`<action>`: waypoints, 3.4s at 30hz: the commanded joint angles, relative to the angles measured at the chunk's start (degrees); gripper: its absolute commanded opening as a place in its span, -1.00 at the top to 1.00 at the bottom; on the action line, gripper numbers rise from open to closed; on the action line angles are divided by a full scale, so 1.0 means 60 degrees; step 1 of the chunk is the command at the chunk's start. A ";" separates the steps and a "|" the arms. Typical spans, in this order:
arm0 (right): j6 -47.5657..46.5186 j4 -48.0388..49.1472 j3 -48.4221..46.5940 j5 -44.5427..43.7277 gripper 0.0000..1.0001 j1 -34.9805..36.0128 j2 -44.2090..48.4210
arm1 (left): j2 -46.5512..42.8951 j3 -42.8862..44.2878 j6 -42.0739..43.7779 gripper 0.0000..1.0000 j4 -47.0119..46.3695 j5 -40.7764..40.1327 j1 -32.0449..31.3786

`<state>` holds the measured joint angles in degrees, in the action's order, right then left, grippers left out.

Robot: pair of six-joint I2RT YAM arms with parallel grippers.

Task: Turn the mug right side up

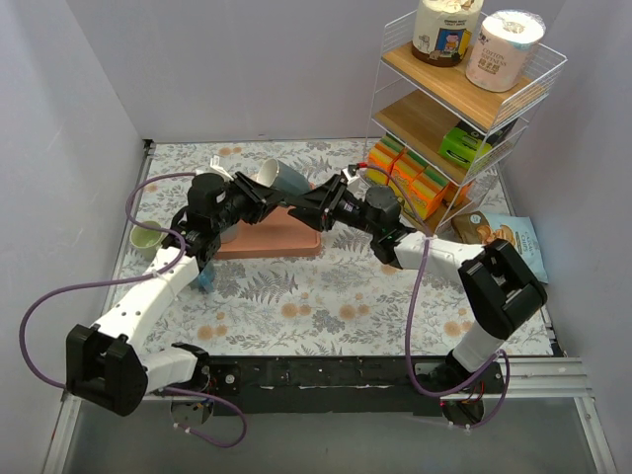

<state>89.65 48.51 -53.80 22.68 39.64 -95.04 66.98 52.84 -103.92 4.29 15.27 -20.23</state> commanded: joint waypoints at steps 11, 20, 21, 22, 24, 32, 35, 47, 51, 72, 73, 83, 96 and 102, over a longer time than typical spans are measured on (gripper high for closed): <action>-0.0187 0.0252 0.0778 0.0877 -0.03 -0.0556 0.1309 | 0.1433 0.2193 0.1118 1.00 0.0909 -0.0583 0.0149; -0.4799 -0.5207 0.0034 -0.0051 0.02 -0.1405 0.3212 | 0.2064 0.3014 0.2480 1.00 0.1130 -0.0289 -0.0303; -0.5225 -0.6273 -0.0056 -0.0450 0.02 -0.1537 0.3460 | 0.2122 0.3087 0.2568 1.00 0.1130 -0.0405 -0.0465; -0.5911 -0.6631 -0.0071 -0.0773 0.01 -0.1639 0.3883 | 0.2210 0.3291 0.2786 1.00 0.1115 -0.0493 -0.0640; -0.6297 -0.7407 -0.0057 -0.1420 -0.03 -0.2135 0.4310 | 0.2546 0.3497 0.2978 1.00 0.1042 -0.0857 -0.1299; -0.8450 -1.0191 -0.0510 -0.3422 -0.08 -0.3705 0.6230 | 0.4186 0.4449 0.4340 1.00 0.0954 -0.2338 -0.3817; -0.9022 -1.0940 -0.0861 -0.4200 -0.11 -0.4028 0.6874 | 0.4889 0.4786 0.4722 1.00 0.0896 -0.2833 -0.4521; -0.9316 -1.2479 -0.1448 -0.5317 -0.13 -0.4526 0.8311 | 0.6267 0.4890 0.5744 1.00 -0.0479 -0.3365 -0.6543; -0.9302 -1.2786 -0.1565 -0.5493 -0.13 -0.4526 0.8560 | 0.6779 0.5080 0.6493 1.00 -0.0672 -0.3453 -0.7087; -0.9317 -1.3183 -0.2020 -0.5581 -0.16 -0.4526 0.8429 | 0.8158 0.4773 0.9175 0.40 -0.2371 -0.4271 -0.8025; -0.9302 -1.3183 -0.2034 -0.5581 -0.16 -0.4541 0.8385 | 0.8129 0.4700 0.9204 0.29 -0.2357 -0.4346 -0.8083; -0.8994 -1.2935 -0.2180 -0.5566 -0.14 -0.4541 0.8399 | 0.7398 0.5270 0.9088 -0.47 -0.1844 -0.5283 -0.8303; -1.0063 -1.0754 -0.2270 -0.2013 -0.09 -0.4512 0.6836 | 0.2975 0.3675 0.8268 -0.96 -0.1332 -0.6381 -0.7909; -1.0413 -0.8541 -0.2208 -0.0117 -0.18 -0.3489 0.5182 | 0.1219 0.3279 0.6485 -0.96 0.0717 -0.7334 -0.6241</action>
<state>31.22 -14.74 -65.76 11.84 14.15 -58.72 78.98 74.56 -56.64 -2.70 -22.76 -63.77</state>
